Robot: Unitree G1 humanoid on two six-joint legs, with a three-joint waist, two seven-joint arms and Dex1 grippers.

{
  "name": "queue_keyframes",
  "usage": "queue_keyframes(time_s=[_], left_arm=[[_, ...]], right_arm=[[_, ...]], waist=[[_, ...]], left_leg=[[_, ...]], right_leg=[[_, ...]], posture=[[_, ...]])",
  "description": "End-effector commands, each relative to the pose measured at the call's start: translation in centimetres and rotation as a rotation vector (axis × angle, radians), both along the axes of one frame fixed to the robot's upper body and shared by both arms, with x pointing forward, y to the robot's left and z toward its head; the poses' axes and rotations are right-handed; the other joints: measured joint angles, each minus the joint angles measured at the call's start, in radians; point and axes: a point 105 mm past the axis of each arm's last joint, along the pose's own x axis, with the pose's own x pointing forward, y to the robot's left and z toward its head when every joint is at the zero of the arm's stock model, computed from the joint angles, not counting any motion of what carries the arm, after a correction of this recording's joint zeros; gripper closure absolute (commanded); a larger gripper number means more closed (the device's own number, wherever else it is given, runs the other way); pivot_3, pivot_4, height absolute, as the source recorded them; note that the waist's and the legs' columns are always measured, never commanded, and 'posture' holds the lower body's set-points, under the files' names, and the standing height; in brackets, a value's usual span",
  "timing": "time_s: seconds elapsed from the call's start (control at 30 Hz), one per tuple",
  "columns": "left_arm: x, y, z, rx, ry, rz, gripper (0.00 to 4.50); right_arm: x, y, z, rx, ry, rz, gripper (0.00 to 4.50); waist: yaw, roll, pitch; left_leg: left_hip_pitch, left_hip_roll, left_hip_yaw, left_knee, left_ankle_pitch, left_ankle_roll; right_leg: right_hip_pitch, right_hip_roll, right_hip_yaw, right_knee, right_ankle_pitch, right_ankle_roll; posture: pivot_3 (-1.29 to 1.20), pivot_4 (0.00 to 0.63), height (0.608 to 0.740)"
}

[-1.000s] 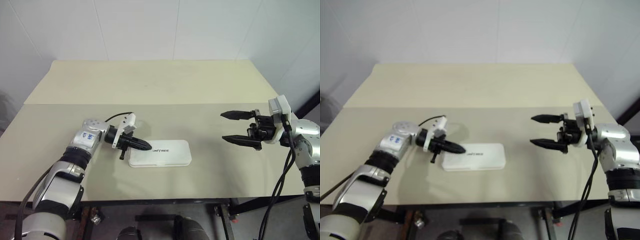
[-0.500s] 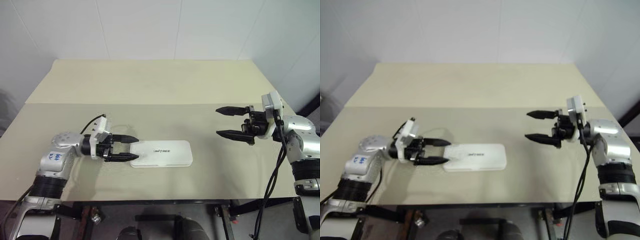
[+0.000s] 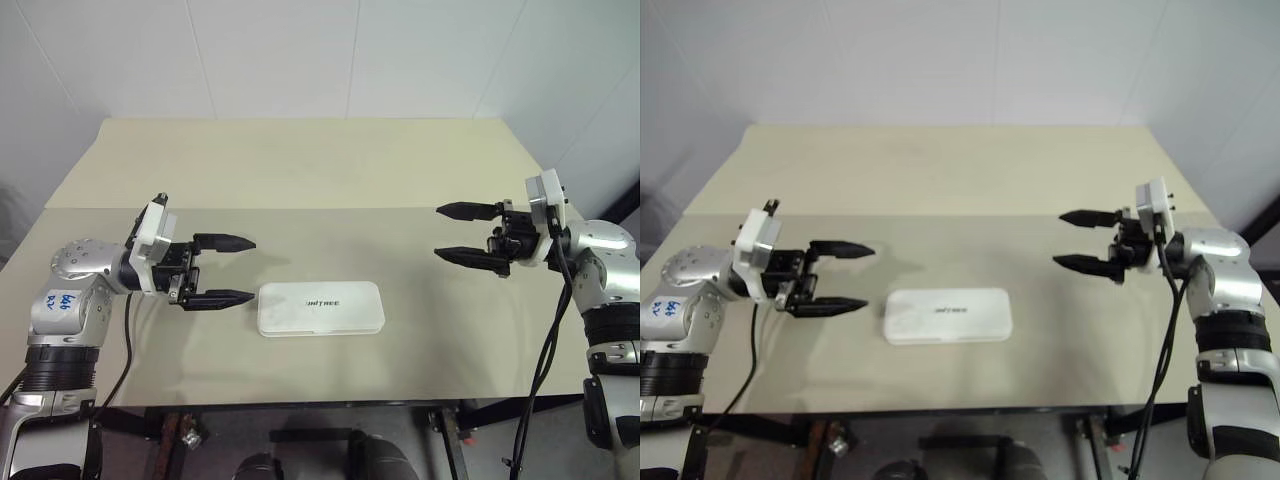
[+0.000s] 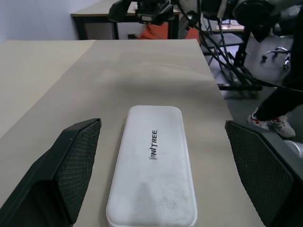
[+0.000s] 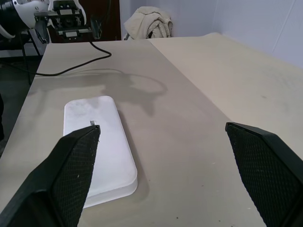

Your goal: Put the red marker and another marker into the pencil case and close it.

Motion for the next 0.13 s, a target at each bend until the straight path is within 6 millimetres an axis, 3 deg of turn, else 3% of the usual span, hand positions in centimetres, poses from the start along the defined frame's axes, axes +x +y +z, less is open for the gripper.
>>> queue_keyframes(time_s=[0.03, 0.13], left_arm=[[1.06, 1.22, 1.32, 0.001, -0.06, 0.149, 0.05], [0.93, 1.62, 1.3, 0.003, -0.071, 0.173, 0.05]], right_arm=[[-0.95, -0.21, 0.83, -0.002, -0.045, 0.061, 0.0], [-1.02, 0.18, 0.73, 0.014, -0.052, 0.069, 0.0]], waist=[[0.0, 0.0, 0.0], [0.0, 0.0, 0.0]], left_leg=[[0.0, 0.0, 0.0, 0.0, 0.0, 0.0], [0.0, 0.0, 0.0, 0.0, 0.0, 0.0]], right_leg=[[0.0, 0.0, 0.0, 0.0, 0.0, 0.0], [0.0, 0.0, 0.0, 0.0, 0.0, 0.0]], posture=[[0.0, 0.15, 0.74], [0.0, 0.15, 0.74]])
